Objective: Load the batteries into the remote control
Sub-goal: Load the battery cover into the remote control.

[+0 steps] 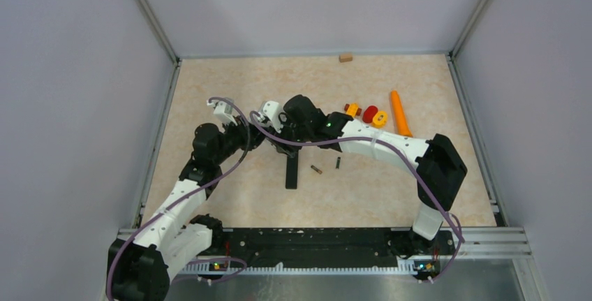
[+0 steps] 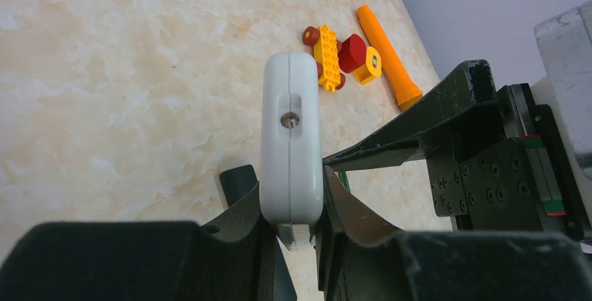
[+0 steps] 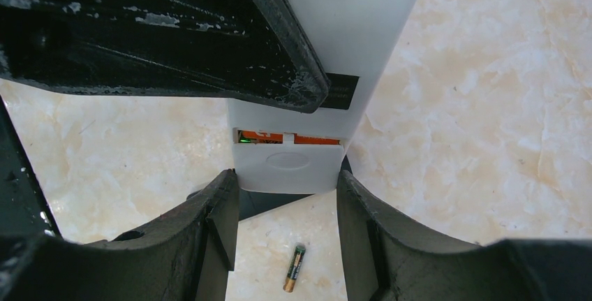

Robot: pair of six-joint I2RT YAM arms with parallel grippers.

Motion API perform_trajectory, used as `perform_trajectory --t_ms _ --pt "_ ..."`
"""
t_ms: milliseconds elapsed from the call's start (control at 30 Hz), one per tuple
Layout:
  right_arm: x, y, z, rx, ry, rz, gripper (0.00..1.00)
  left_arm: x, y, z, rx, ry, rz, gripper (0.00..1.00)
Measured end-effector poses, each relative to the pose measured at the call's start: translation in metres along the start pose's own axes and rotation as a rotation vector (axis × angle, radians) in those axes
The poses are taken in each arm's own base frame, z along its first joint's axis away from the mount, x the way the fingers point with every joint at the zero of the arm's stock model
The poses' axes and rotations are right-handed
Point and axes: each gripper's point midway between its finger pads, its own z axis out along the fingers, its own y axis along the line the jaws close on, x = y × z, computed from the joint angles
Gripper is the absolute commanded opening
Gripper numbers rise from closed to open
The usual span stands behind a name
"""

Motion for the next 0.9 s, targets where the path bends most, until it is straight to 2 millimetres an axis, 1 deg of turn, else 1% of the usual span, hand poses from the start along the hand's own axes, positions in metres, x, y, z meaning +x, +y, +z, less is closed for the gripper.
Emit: perform_trajectory --t_ms 667,900 --pt "0.0 0.0006 0.0 -0.004 0.0 0.002 0.46 0.0047 -0.0008 0.0011 0.015 0.022 0.007 0.0" --pt "-0.0001 -0.0001 -0.0005 -0.001 0.0 0.03 0.46 0.0048 -0.0021 0.0011 0.021 0.022 -0.002 0.0"
